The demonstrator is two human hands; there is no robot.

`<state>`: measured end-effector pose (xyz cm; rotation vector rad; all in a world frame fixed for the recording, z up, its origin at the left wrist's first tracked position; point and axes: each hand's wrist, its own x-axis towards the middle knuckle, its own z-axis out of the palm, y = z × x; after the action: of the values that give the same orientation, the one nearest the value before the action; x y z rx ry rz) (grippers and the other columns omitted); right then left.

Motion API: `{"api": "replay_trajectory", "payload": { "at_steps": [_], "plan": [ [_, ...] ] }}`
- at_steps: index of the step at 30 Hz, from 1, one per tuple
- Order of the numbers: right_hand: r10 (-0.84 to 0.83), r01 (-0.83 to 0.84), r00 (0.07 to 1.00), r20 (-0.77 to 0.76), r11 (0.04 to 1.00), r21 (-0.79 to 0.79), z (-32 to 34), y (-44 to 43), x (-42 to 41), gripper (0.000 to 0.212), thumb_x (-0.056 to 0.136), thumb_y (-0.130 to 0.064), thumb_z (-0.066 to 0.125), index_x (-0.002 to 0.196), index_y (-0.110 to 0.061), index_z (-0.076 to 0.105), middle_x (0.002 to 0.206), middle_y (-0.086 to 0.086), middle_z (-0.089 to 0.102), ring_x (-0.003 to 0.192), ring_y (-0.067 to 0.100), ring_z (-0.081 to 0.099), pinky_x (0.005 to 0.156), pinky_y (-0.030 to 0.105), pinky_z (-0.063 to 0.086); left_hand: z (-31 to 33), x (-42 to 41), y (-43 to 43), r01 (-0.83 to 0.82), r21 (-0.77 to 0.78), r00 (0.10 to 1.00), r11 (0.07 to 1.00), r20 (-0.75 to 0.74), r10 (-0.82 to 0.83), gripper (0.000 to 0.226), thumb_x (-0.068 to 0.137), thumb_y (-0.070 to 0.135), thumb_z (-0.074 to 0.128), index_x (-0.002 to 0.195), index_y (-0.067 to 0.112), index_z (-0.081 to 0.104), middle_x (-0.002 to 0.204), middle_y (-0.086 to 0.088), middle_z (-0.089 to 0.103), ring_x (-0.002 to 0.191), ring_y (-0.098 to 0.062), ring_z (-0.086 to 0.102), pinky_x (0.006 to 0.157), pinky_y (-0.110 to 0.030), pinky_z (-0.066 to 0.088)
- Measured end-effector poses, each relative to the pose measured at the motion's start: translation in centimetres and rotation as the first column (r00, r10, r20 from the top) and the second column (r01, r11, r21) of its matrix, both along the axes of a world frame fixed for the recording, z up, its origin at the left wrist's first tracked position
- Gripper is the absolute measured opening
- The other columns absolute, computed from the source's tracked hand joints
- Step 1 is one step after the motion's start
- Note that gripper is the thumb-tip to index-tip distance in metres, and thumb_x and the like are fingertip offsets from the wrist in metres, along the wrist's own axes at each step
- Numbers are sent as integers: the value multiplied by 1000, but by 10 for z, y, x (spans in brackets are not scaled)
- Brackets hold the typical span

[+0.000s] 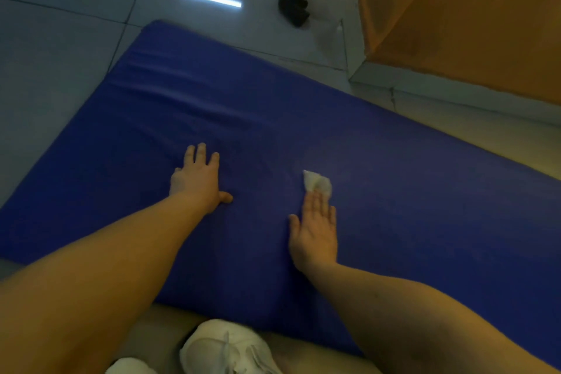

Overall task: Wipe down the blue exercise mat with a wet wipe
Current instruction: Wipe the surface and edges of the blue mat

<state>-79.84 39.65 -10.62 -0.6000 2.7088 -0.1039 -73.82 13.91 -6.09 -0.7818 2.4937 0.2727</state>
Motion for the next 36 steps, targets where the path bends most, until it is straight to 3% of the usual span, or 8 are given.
{"api": "replay_trajectory", "payload": {
  "at_steps": [5,7,11,16,21,27,31,36],
  "plan": [
    [-304,302,950,76,952,42,5,-30,8,78,105,-54,16,158,-3,-12,167,14,-18,154,27,-19,126,43,-8,-1,34,3,-19,16,990,1000,-141,22,89,90,54,66,159,20,20,167,-7,-4,154,-27,-3,119,-44,32],
    [-195,195,977,84,981,10,6,-60,27,80,105,-54,17,157,-1,-13,164,16,-24,152,29,-24,125,45,-9,3,54,5,-27,-35,989,999,-144,22,80,92,51,65,156,20,28,167,-7,3,152,-28,5,115,-41,37],
    [264,-252,956,126,962,-102,6,-109,79,80,104,-56,22,159,-8,-11,164,9,-28,149,24,-32,125,45,-10,13,93,4,-64,-79,996,995,-66,58,70,93,52,63,150,21,37,163,-6,15,146,-27,20,104,-38,47],
    [395,-391,913,102,919,-52,9,-90,64,79,103,-60,18,160,-16,-14,166,2,-24,152,16,-24,126,41,-9,13,107,10,-64,-6,993,998,94,65,110,82,66,68,160,21,4,167,-6,-6,150,-32,6,106,-40,45],
    [-18,18,1000,9,998,59,4,13,23,78,103,-55,19,160,-10,-9,169,7,-13,155,22,-13,126,44,-2,9,106,21,-37,-64,992,997,118,44,115,83,65,67,161,15,-1,166,-11,-12,151,-36,4,115,-40,38],
    [-451,436,890,70,886,158,10,-26,28,85,102,-59,15,158,1,-8,167,19,-11,154,34,-12,125,48,-6,8,101,21,-49,-52,989,997,133,56,116,82,61,72,160,13,1,166,-13,-11,151,-37,4,116,-43,35],
    [-16,12,994,105,999,36,15,-95,81,84,103,-57,22,155,-3,-14,162,18,-28,150,36,-26,125,50,-6,8,99,21,-55,-50,986,997,154,62,114,84,58,72,160,11,2,166,-15,-9,150,-38,4,117,-44,32],
    [475,-472,864,165,879,-64,15,-126,105,72,105,-52,14,160,-11,-8,167,8,-18,152,19,-24,125,44,-9,8,99,22,-28,-98,991,995,124,40,94,96,49,59,160,12,3,166,-16,-8,151,-37,6,118,-42,34]
  ]
}}
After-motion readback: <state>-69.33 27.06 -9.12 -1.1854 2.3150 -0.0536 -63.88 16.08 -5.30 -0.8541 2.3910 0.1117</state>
